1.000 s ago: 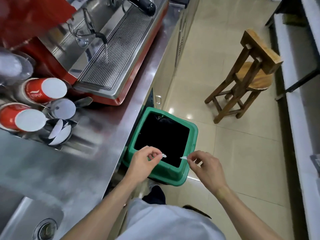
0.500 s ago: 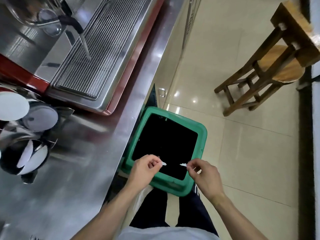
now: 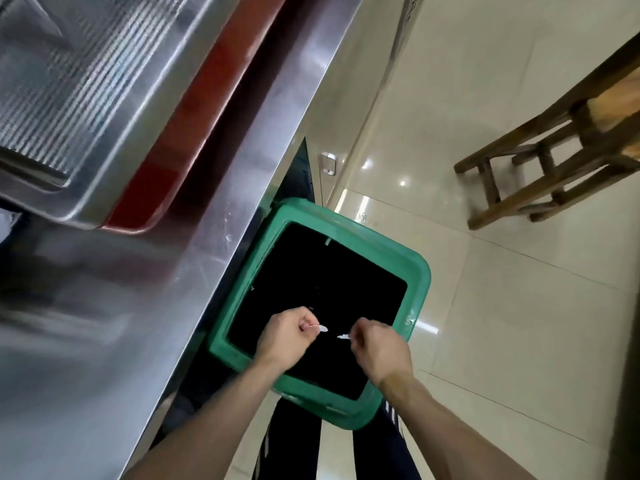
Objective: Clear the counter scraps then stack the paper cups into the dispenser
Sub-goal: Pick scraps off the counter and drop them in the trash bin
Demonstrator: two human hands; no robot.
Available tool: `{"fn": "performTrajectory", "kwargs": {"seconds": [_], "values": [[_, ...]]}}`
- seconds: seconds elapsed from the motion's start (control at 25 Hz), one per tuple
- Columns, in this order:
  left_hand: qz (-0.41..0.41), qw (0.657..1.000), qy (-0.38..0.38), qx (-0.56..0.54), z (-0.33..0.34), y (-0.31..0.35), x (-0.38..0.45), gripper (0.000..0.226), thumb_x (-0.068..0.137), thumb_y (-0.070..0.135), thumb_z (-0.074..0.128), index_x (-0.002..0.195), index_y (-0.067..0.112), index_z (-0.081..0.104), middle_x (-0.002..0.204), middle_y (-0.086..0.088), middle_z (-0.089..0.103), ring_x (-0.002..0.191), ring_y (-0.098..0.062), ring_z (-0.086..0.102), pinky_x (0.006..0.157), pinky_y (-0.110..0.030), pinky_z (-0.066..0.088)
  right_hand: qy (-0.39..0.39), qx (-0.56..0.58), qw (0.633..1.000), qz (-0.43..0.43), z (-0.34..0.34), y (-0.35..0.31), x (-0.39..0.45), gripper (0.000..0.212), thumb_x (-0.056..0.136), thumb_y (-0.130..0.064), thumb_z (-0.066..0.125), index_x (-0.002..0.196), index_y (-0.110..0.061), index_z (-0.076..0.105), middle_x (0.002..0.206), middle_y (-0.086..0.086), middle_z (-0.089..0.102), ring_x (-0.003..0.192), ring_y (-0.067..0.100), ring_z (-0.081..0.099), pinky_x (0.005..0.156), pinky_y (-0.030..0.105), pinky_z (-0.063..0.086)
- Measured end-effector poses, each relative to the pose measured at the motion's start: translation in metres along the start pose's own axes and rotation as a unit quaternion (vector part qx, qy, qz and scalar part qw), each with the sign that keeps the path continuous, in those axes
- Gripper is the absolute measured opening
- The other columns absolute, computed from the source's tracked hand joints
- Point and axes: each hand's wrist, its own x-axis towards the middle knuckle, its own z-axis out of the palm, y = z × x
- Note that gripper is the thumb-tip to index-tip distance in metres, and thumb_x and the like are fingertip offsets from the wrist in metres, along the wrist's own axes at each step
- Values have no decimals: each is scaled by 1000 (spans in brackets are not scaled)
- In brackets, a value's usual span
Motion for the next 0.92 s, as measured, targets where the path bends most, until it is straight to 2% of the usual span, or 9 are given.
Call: {"fn": "performTrajectory", "kwargs": {"seconds": [0.08, 0.2, 0.4, 0.56, 0.64, 0.8, 0.92], "values": [[-31, 998, -18, 56, 4, -2, 26, 12, 86, 27, 68, 75, 29, 66, 74, 13, 66, 79, -13, 68, 72, -27, 57, -8, -26, 1000, -14, 8, 0, 25, 18, 94, -21, 52, 108, -18, 64, 105, 6, 70, 97, 30, 66, 75, 36, 52], [-58, 993, -34, 98, 13, -8, 57, 23, 87, 20, 62, 69, 33, 61, 85, 9, 70, 86, -19, 70, 75, -31, 59, -13, -48, 999, -13, 18, 5, 59, 18, 95, -19, 52, 108, -14, 64, 105, 11, 71, 94, 35, 68, 73, 38, 51], [-71, 986, -36, 148, 26, -19, 92, 22, 90, 16, 57, 76, 31, 64, 98, 5, 72, 90, -21, 69, 69, -27, 55, -1, -64, 998, -9, 31, 8, 93, 15, 94, -17, 53, 102, -10, 64, 100, 15, 72, 88, 38, 69, 68, 37, 49], [-79, 982, -41, 166, 31, -32, 106, 18, 91, 17, 58, 87, 32, 69, 102, 3, 73, 92, -22, 69, 70, -26, 53, -13, -57, 998, -1, 42, 7, 105, 16, 95, -15, 51, 103, -8, 62, 102, 18, 71, 90, 39, 68, 68, 37, 49], [-86, 983, -51, 156, 32, -38, 108, 15, 90, 21, 61, 96, 33, 69, 106, 3, 73, 96, -22, 69, 76, -27, 54, -24, -63, 998, 1, 45, 6, 107, 18, 96, -18, 52, 108, -8, 61, 104, 18, 71, 92, 39, 68, 67, 36, 47], [-97, 978, -99, 155, 29, -42, 106, 41, 88, 33, 68, 128, 32, 59, 120, 0, 68, 107, -23, 66, 89, -35, 56, -63, -80, 995, 8, 45, 1, 103, 33, 95, -27, 55, 126, -13, 55, 114, 17, 69, 103, 38, 66, 72, 35, 47], [-99, 978, -102, 154, 16, -33, 92, 46, 88, 39, 67, 132, 32, 56, 126, 0, 66, 110, -23, 65, 91, -35, 55, -84, -135, 987, -5, 35, -7, 90, 37, 95, -33, 54, 129, -16, 55, 124, 13, 65, 116, 34, 59, 87, 37, 48]]}}
